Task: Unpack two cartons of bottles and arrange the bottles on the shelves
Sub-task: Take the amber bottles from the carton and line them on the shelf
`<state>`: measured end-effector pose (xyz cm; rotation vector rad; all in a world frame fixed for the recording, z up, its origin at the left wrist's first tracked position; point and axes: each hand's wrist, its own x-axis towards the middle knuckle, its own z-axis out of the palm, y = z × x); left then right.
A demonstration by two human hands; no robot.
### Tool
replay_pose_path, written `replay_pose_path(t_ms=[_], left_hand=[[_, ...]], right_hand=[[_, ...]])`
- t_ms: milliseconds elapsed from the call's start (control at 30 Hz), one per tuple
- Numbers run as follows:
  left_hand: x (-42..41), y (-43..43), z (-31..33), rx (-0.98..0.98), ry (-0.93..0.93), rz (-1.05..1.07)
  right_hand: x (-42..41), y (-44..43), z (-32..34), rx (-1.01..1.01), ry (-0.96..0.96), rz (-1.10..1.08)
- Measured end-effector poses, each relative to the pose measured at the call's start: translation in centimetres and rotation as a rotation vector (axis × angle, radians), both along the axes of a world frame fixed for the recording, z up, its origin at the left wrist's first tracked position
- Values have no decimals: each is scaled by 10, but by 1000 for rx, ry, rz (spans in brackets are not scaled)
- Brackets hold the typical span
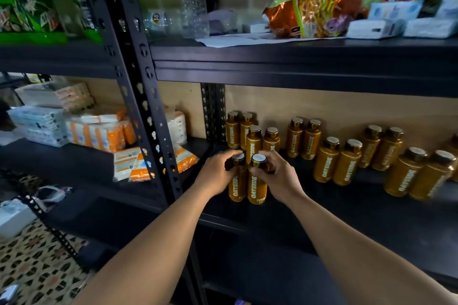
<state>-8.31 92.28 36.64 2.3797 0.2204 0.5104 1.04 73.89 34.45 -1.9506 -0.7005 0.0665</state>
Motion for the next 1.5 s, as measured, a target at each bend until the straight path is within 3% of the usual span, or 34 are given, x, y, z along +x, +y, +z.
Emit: replay_pose_path(t_ms=[433,1500], left_hand=[[16,43,-8,-92,-33,29],[34,61,-6,-201,1,-59]], right_hand=[[17,52,0,4,27,-14],[31,63,6,-34,-10,-35]])
